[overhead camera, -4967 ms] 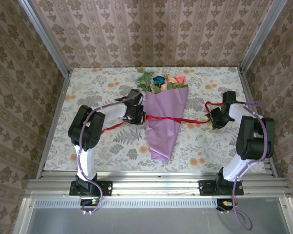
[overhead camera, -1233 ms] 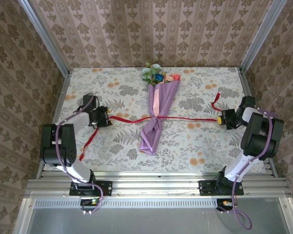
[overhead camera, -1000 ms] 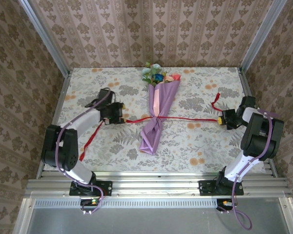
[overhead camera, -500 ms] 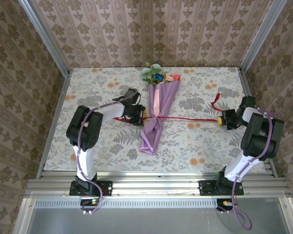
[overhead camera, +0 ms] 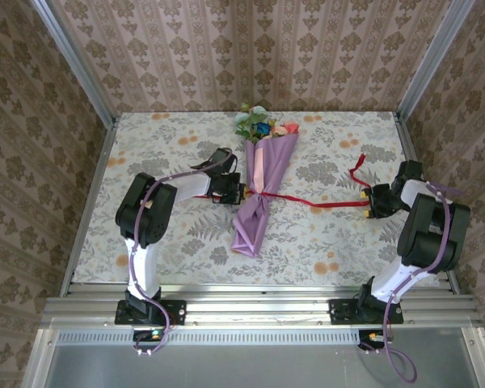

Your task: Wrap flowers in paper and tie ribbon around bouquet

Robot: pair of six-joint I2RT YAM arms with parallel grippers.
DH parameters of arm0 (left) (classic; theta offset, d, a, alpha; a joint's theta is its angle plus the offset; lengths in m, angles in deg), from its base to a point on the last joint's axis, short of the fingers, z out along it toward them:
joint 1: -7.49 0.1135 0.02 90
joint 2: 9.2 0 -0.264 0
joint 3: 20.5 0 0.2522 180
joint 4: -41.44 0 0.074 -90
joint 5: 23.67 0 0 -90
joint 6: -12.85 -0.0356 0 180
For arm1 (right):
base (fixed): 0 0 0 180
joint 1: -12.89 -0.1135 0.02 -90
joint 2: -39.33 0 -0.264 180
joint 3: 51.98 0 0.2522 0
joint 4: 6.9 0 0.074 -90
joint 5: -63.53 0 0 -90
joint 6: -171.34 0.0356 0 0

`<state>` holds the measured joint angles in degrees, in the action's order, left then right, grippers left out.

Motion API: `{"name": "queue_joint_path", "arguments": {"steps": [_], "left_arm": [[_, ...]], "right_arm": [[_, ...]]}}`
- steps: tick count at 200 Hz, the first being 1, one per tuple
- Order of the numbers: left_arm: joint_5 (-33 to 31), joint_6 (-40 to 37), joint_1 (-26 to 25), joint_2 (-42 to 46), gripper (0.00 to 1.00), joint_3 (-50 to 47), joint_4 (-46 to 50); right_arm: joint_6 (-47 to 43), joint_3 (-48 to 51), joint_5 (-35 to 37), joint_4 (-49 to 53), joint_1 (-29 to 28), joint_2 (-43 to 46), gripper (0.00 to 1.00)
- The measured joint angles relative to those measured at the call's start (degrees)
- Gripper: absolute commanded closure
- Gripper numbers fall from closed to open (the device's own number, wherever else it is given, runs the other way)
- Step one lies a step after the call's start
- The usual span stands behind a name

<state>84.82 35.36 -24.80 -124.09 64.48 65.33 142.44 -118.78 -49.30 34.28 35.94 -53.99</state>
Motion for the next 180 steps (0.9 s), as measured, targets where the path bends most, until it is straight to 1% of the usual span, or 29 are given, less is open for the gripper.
{"name": "queue_joint_path", "arguments": {"steps": [7,23,40,58,78,106,127,144,161,175,180], "left_arm": [[-0.2,0.0,0.0,0.2,1.0,-0.4,-0.4],[-0.4,0.0,-0.2,0.6,1.0,-1.2,-1.4],[-0.5,0.0,-0.4,0.9,1.0,-1.9,-2.0],[-0.5,0.0,-0.4,1.0,1.0,-2.2,-2.5],[-0.4,0.0,-0.4,1.0,1.0,-2.2,-2.9],[-0.4,0.0,-0.7,1.0,1.0,-2.3,-3.2],[-0.4,0.0,-0.7,1.0,1.0,-2.6,-3.5],[-0.3,0.0,-0.7,1.1,1.0,-2.8,-3.9],[-0.3,0.0,-0.7,1.1,1.0,-3.0,-4.2],[-0.3,0.0,-0.7,1.2,1.0,-3.0,-4.3],[-0.3,0.0,-0.8,1.2,1.0,-3.0,-4.3]], "right_arm": [[1.0,0.2,0.3,0.8,-1.6,2.2,0.43],[4.8,0.4,0.5,1.2,-7.7,6.3,0.41],[11.3,2.0,0.6,-1.4,-16.7,8.3,0.39],[20.0,3.9,0.5,-4.9,-25.8,7.3,0.39],[28.1,3.8,0.1,-9.9,-32.9,2.3,0.39],[36.2,0.2,0.1,-15.3,-37.6,-5.4,0.39],[40.6,-2.2,0.1,-18.6,-39.6,-7.6,0.41],[43.5,-3.2,0.1,-21.4,-40.7,-9.0,0.47],[46.1,-3.5,0.1,-24.1,-41.4,-11.0,0.57],[47.8,-3.5,0.1,-25.0,-41.8,-12.5,0.6],[48.0,-3.5,0.1,-25.1,-41.9,-13.0,0.62]]}}
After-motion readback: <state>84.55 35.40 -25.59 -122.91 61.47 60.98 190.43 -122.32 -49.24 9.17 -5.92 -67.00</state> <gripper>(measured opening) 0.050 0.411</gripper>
